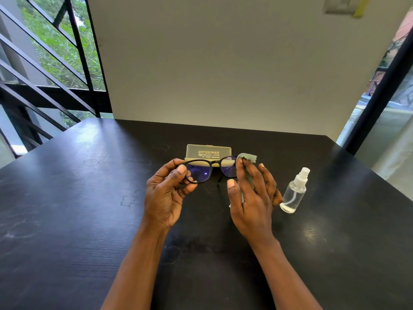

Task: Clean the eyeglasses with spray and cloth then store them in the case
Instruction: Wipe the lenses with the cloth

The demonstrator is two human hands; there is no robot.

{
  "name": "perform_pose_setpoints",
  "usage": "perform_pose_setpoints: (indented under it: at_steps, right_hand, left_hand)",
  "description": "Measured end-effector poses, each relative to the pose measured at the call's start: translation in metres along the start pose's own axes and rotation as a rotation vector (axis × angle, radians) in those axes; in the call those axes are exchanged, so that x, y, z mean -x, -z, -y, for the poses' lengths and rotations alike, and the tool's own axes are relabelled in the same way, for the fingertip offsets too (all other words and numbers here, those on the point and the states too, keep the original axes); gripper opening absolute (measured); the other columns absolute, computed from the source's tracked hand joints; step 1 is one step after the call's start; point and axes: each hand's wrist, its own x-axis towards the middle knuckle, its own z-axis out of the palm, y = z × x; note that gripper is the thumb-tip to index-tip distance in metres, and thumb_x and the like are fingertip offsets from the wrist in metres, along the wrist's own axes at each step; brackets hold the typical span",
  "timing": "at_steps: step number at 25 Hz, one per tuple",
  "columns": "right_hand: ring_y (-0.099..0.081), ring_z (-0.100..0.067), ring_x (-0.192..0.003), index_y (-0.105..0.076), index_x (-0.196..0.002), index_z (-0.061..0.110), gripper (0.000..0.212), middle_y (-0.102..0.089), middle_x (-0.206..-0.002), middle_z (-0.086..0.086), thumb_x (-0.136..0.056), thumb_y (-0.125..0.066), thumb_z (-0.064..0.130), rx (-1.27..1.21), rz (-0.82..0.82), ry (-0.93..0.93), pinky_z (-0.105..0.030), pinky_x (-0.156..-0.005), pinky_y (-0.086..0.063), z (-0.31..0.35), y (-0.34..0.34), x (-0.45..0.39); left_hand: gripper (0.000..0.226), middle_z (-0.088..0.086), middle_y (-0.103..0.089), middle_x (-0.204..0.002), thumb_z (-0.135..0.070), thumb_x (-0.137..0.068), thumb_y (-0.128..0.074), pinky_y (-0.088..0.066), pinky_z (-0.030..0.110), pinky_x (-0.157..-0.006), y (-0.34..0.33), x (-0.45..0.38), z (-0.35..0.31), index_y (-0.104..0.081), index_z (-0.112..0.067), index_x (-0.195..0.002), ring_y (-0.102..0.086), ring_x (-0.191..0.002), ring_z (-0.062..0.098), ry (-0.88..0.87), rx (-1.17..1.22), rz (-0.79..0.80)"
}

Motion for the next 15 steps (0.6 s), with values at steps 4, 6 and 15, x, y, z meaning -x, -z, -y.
perform_pose_setpoints:
  at_steps: [4,6,15]
  right_hand:
    - [-0.037,-0.02,-0.126,-0.055,-0.127,0.017,0.042,-0.056,-0.131,-0.004,-0.09,-0.045,0.034,0.012,-0.033,0.142,-0.04,-0.097,-0.035,-0.002,-0.005,-0.001]
    - [-0.043,-0.019,-0.117,-0.062,-0.12,0.012,0.035,-0.062,-0.123,-0.007,-0.089,-0.052,0.021,0.02,-0.085,0.275,-0.034,-0.092,-0.038,-0.006,-0.006,-0.001]
    - [-0.056,-0.011,-0.099,-0.069,-0.103,0.0,0.027,-0.066,-0.102,-0.013,-0.078,-0.061,-0.003,-0.157,-0.143,0.186,-0.012,-0.092,-0.044,-0.021,0.015,0.009]
  left_hand:
    - [0.017,0.004,-0.069,-0.067,-0.01,-0.075,-0.056,-0.057,0.022,-0.051,-0.001,0.0,0.001,-0.067,-0.011,-0.087,-0.066,-0.057,0.012,-0.004,-0.004,0.003]
    - [0.018,0.003,-0.069,-0.066,-0.011,-0.075,-0.056,-0.057,0.021,-0.051,-0.001,-0.001,0.001,-0.072,-0.015,-0.082,-0.066,-0.057,0.011,-0.01,0.002,0.001]
    - [0.017,0.004,-0.069,-0.067,-0.012,-0.076,-0.057,-0.057,0.021,-0.052,0.0,0.0,0.001,-0.069,-0.014,-0.088,-0.065,-0.059,0.012,-0.022,-0.038,-0.004]
